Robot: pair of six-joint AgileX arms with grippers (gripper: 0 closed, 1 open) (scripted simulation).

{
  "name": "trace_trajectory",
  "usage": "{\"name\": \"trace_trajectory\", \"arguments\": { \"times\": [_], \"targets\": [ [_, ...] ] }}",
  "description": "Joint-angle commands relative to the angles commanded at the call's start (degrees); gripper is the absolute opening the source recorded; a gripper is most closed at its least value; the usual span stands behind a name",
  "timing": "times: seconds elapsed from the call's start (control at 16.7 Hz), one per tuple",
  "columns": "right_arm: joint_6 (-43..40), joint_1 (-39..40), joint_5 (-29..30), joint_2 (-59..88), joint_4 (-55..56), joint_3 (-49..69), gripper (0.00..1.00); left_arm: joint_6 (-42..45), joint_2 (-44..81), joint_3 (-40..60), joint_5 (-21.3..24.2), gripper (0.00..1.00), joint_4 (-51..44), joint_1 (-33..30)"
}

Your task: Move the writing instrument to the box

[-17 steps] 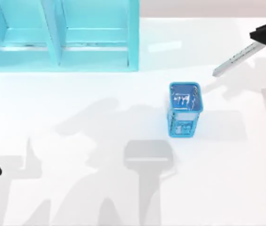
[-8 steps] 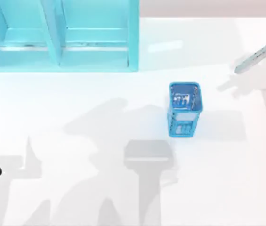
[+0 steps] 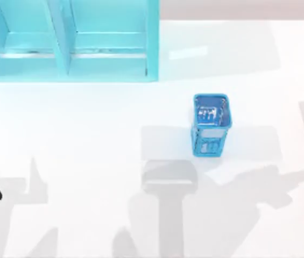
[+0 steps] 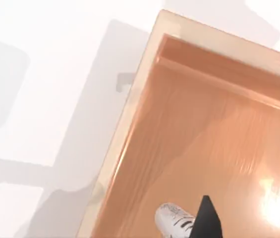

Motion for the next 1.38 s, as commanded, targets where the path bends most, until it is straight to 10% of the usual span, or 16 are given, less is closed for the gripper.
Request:
{"name": "trace_trajectory", "arguments": {
  "times": [1.26,1.38],
  "targets": [
    [-0.2,-2.0,5.3,-2.5,10.2,-13.9,0.0,0.0,0.0,0.0,0.0,1.0,0.0,0.0],
    [-0.2,-2.0,5.3,-2.5,10.2,-13.9,0.15,0.0,0.0,0.0,0.0,1.0,0.0,0.0]
  ]
}}
